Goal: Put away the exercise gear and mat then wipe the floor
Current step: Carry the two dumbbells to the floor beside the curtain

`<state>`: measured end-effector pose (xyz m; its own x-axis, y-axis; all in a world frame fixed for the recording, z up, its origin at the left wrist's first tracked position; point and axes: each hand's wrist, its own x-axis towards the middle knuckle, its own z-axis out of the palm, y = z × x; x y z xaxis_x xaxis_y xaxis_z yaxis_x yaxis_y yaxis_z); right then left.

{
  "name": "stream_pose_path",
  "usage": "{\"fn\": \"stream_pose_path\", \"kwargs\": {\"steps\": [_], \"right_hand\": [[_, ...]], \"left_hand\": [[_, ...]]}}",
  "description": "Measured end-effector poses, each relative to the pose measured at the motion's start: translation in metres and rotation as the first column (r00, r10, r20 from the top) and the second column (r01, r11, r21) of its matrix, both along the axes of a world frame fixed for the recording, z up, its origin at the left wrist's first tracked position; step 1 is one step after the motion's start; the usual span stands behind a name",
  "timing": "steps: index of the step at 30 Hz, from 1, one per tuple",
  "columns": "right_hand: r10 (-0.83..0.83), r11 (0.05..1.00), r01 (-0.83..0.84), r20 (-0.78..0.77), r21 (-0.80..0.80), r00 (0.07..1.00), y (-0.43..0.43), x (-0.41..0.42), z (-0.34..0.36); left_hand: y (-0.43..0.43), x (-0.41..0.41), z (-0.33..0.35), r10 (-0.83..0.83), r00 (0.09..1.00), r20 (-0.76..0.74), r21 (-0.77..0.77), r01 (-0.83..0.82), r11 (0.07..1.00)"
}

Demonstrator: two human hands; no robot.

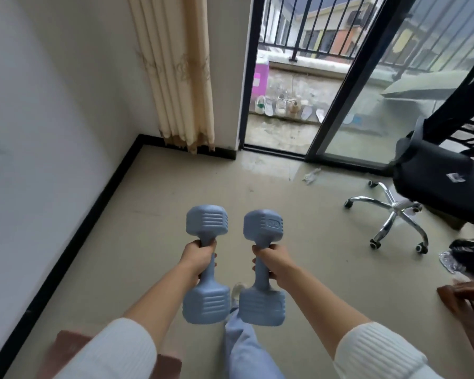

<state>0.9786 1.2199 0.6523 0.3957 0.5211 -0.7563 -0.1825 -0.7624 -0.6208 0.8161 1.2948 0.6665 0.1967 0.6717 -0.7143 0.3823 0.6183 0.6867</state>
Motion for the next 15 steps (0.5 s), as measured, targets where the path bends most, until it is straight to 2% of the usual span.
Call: {"fn": "stream_pose_path", "kwargs": {"steps": [15], "right_hand": [[0.002, 1.000, -0.002, -0.008, -0.016, 1.000, 0.403, 0.183, -0.027]], "left_hand": [[0.404, 0.184, -0.043, 0.006, 1.000, 0.013, -0.035, -0.005, 0.999]]}}
